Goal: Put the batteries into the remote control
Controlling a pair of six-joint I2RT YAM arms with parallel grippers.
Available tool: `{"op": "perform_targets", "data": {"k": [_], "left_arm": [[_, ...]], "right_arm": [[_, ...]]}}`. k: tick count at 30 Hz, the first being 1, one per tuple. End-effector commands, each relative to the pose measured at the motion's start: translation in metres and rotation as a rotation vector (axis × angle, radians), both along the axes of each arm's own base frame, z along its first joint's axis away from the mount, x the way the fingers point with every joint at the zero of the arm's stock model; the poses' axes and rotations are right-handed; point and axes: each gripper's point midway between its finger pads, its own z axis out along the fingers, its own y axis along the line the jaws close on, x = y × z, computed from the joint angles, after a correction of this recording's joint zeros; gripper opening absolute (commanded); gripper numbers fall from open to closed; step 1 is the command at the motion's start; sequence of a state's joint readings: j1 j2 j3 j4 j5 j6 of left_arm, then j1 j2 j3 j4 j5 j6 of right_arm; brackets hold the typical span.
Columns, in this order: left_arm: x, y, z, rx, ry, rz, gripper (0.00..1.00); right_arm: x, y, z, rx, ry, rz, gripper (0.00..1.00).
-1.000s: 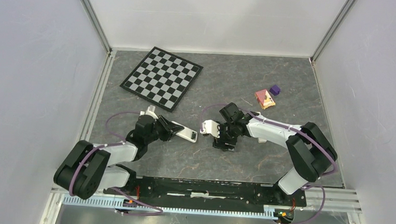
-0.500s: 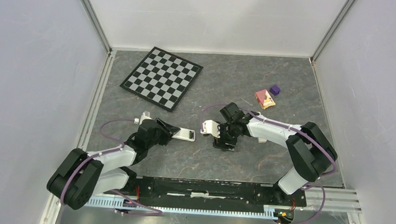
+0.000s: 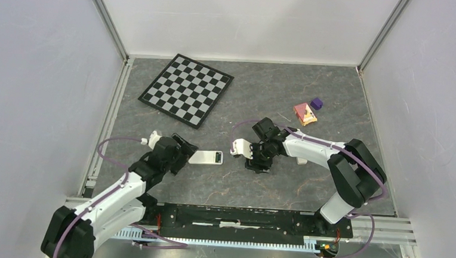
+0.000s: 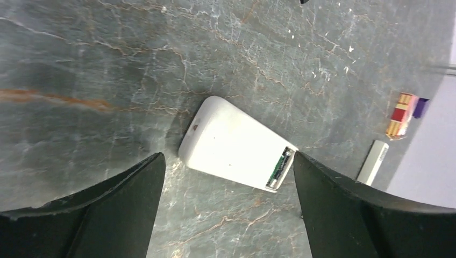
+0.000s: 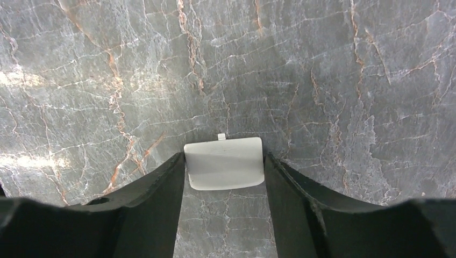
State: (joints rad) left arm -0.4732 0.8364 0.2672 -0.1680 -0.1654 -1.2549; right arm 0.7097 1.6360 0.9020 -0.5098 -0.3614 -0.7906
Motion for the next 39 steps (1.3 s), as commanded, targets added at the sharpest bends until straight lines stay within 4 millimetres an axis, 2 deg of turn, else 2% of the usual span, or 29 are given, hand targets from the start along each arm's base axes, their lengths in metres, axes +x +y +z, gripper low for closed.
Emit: {"op": "perform_targets", "data": {"k": [1,6,10,14,18,21,24,26,29,31,35,39], "left_arm": [[-0.014,0.028,0.006,0.181,0.059,-0.006,0.95],[-0.006,0.017,0.032,0.196,-0.022,-0.111,1.00],[0.007,-0.018,0.056,0.118,-0.159,-0.275,1.00],[0.011,-0.050,0.072,0.034,-0.264,-0.431,0.99],[0.014,-0.068,0.082,-0.032,-0.335,-0.503,0.97],[0.017,-0.071,0.084,-0.034,-0.350,-0.515,0.96],[0.019,-0.074,0.084,-0.030,-0.349,-0.529,0.96],[0.019,-0.076,0.084,-0.036,-0.348,-0.539,0.96],[0.019,-0.079,0.083,-0.047,-0.345,-0.548,0.97],[0.018,-0.081,0.081,-0.057,-0.340,-0.559,0.96],[0.016,-0.088,0.080,-0.083,-0.332,-0.599,0.96],[0.014,-0.097,0.083,-0.118,-0.342,-0.638,0.95]], "right_arm": [[-0.007,-0.018,-0.023,-0.102,0.036,0.034,0.59],[0.004,-0.017,-0.024,-0.112,-0.008,0.014,0.49],[0.009,-0.015,-0.021,-0.100,-0.029,0.009,0.47],[0.015,-0.006,-0.012,-0.040,-0.035,-0.018,0.47],[0.022,-0.003,0.001,0.019,-0.051,-0.043,0.51],[0.024,-0.006,0.004,0.023,-0.052,-0.062,0.63],[0.017,-0.013,-0.003,-0.003,-0.040,-0.052,0.89],[0.016,-0.017,-0.007,-0.018,-0.041,-0.053,0.91],[0.020,-0.023,-0.013,-0.053,-0.063,-0.054,0.85],[0.024,-0.028,-0.017,-0.088,-0.075,-0.052,0.76],[0.019,-0.030,-0.022,-0.101,-0.021,-0.035,0.58],[0.016,-0.029,-0.022,-0.075,0.017,-0.034,0.52]]}}
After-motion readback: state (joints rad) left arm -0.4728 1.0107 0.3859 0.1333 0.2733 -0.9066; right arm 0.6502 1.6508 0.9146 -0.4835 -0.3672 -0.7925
